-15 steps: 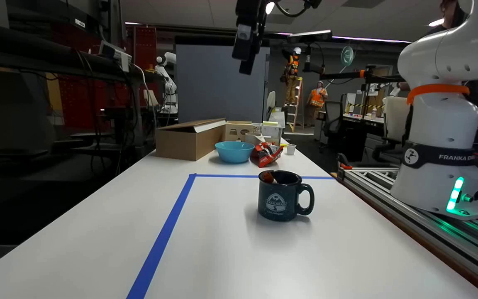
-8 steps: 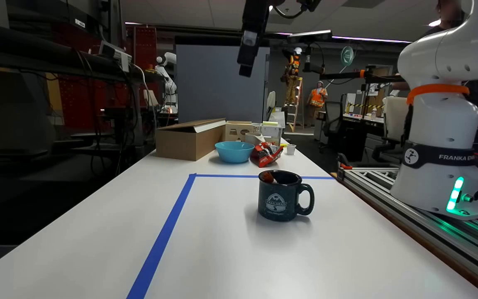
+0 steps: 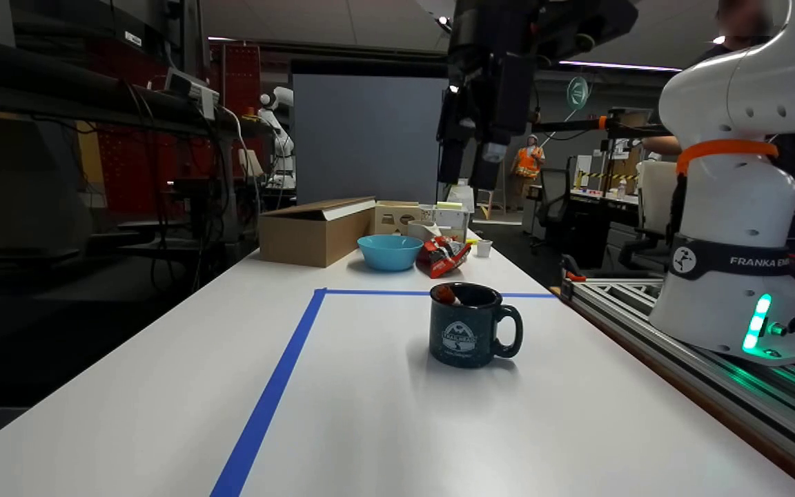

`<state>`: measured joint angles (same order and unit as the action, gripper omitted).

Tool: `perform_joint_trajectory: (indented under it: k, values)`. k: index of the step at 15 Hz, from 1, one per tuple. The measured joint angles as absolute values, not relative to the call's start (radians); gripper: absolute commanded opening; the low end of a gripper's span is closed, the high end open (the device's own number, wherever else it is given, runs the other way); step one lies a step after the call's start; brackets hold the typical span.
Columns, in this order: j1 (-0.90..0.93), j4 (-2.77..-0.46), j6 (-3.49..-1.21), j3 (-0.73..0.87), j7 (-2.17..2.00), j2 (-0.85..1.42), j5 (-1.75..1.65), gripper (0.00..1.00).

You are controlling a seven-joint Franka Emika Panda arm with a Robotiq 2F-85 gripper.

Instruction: Shift the sharpie to the table

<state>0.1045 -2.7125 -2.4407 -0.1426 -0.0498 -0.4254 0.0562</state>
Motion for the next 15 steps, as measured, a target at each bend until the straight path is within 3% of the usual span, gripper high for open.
perform_joint_trajectory:
  k: [15]
  values:
    - [0.090, -2.748, -2.485, -0.106, -0.014, -0.383, -0.019, 1.00]
